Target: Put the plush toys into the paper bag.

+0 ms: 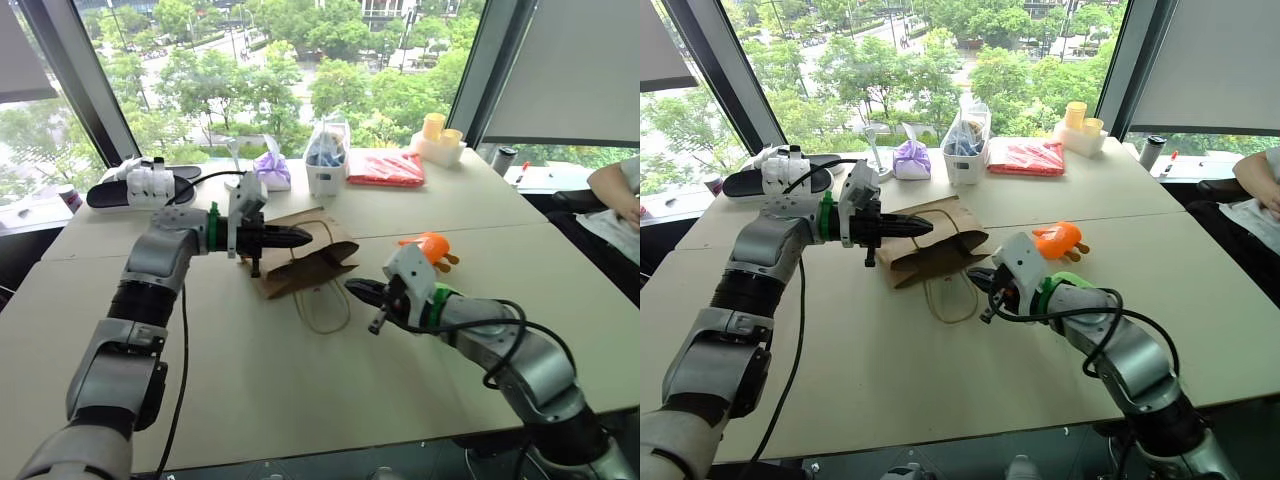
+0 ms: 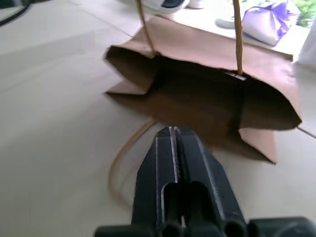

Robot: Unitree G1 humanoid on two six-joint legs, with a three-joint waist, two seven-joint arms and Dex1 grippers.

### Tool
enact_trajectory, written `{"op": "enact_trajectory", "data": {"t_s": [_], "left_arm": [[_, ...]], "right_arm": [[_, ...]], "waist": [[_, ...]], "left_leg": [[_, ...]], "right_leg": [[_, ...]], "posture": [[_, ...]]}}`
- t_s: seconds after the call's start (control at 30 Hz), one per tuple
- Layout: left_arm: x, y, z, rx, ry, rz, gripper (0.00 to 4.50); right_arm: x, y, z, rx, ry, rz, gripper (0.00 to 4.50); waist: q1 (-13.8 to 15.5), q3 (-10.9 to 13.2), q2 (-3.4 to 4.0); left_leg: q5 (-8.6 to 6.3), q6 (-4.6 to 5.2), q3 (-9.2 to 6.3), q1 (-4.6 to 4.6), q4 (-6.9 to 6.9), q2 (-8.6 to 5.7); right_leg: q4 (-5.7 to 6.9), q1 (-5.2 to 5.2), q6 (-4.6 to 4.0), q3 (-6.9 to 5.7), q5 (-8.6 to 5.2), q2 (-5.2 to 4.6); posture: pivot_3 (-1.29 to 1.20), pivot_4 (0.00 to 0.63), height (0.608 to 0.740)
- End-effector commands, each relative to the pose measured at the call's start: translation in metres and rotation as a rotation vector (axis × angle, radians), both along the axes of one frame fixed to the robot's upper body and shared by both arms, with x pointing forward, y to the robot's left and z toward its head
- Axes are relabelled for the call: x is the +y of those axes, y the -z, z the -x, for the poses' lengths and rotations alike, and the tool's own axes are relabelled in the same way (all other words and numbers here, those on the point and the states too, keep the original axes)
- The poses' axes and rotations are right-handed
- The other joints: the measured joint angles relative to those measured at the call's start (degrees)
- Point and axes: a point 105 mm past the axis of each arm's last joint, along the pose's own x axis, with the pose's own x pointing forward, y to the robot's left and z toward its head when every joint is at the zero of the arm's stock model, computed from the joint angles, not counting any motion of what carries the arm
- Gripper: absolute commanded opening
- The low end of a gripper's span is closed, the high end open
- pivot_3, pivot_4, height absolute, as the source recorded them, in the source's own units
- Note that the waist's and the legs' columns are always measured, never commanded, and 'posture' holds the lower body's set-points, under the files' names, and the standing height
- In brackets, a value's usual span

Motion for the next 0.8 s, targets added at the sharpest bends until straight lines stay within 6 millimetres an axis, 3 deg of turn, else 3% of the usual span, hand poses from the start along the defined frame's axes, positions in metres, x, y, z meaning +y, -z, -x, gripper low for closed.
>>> {"op": "enact_trajectory", "data": {"t_s": [0.03,0.27,0.4,0.53,0.7,0.8], "left_arm": [[-0.002,-0.02,0.013,-0.004,0.025,0.06,0.06],[-0.009,-0.043,0.028,0.05,0.024,0.188,0.06],[-0.003,-0.073,0.022,0.04,-0.05,0.32,0.06],[0.01,-0.093,0.014,0.013,-0.121,0.383,0.06],[0.023,-0.102,0.006,-0.02,-0.179,0.411,0.06],[0.018,-0.091,0.01,-0.004,-0.157,0.377,0.06]], "right_arm": [[0.015,-0.003,-0.019,-0.061,0.046,-0.016,0.0],[0.039,0.033,-0.056,-0.006,0.105,-0.03,0.0],[0.043,0.064,-0.054,0.022,0.08,0.081,0.0],[0.042,0.082,-0.044,0.055,0.043,0.135,0.0],[0.035,0.089,-0.04,0.056,0.045,0.16,0.0],[0.032,0.07,-0.04,0.021,0.055,0.101,0.0]], "waist": [[-0.1,0.0,0.0],[0.1,0.0,0.0],[0.1,0.0,0.0],[-0.1,0.0,0.0],[-0.3,0.0,0.01],[-0.3,0.0,0.01]], "left_leg": [[0.0,0.0,0.0,0.01,-0.01,0.0],[0.11,-0.2,-0.07,0.0,0.0,-0.03],[0.2,-0.35,-0.12,0.0,0.0,-0.05],[0.24,-0.43,-0.11,0.0,-0.05,-0.06],[0.26,-0.47,-0.09,0.04,-0.08,-0.05],[0.27,-0.49,-0.09,0.04,-0.07,-0.06]], "right_leg": [[0.03,-0.04,0.0,0.0,0.0,0.0],[0.44,-0.17,-0.01,0.1,0.0,-0.02],[0.44,-0.18,-0.01,0.11,0.0,-0.03],[0.45,-0.24,-0.02,0.11,0.0,-0.02],[0.45,-0.25,-0.02,0.12,0.0,-0.02],[0.45,-0.24,-0.02,0.13,0.0,-0.02]], "posture": [[0.0,0.15,0.74],[0.0,0.15,0.74],[0.0,0.15,0.74],[0.0,0.15,0.74],[0.0,0.15,0.74],[0.0,0.15,0.74]]}}
